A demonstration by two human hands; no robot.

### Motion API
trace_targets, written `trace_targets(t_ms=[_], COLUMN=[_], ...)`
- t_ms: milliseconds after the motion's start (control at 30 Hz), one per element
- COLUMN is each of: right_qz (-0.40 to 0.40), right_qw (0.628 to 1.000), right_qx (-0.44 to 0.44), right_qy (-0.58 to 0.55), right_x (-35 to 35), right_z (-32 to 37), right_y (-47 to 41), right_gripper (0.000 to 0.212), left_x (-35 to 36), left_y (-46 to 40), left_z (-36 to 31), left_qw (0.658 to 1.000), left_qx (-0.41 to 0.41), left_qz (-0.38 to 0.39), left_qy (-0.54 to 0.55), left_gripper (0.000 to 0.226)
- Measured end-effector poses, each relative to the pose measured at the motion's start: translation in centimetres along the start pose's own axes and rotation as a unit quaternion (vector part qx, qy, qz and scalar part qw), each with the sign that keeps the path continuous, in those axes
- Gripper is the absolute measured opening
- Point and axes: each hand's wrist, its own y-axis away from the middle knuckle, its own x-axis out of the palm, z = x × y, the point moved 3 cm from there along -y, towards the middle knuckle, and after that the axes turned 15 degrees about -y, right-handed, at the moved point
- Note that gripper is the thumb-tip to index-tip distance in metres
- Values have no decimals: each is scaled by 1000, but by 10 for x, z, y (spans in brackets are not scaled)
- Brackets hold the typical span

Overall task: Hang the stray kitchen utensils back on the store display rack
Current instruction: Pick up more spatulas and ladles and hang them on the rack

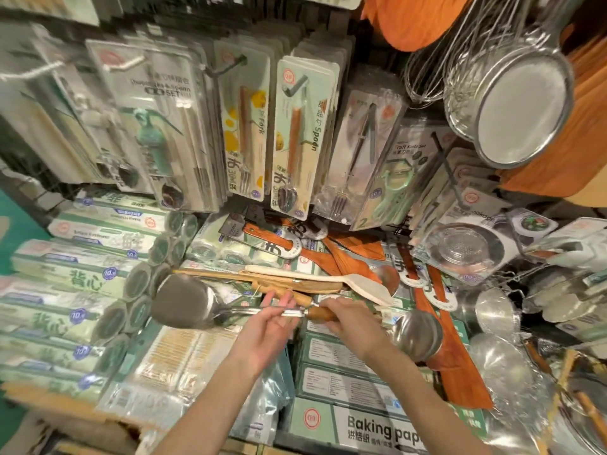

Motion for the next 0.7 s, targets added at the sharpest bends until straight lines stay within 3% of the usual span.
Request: trace_targets(t_ms=[133,200,233,300,333,367,433,467,500,600,700], right_qz=[-22,-38,-43,-50,-49,-46,-34,-24,-10,25,-34], right_qw=[1000,999,999,998,998,998,999,999,1000,996,979], right_qx=[-16,-11,-5,1,3,4,1,-5,-10,32,125], right_qy=[-4,-10,-17,-28,-31,-33,-35,-30,-23,-81,-159], right_x=[7,7,8,9,9,10,15,20,25,28,12], right_z=[14,18,20,22,22,23,27,30,32,26,2], right_y=[-4,-6,-8,-11,-13,-14,-17,-18,-19,-23,-28], right_gripper=[30,30,30,29,28,27,29,30,31,25,30], left_x=[12,5,-3,-14,-16,-17,-15,-15,-16,-23,-33], left_y=[1,9,13,18,18,16,5,-3,-11,-25,-27], left_z=[4,-2,-5,-13,-19,-23,-26,-25,-24,-20,-26], left_qw=[988,950,914,809,736,646,456,388,352,351,380], left_qx=[52,55,61,119,173,225,294,296,285,213,201], left_qz=[-17,-64,-89,-122,-136,-146,-131,-102,-76,-23,-16], left_qy=[-144,-302,-392,-563,-641,-714,-830,-867,-888,-912,-903], left_gripper=[19,11,10,12,10,6,22,31,34,29,13])
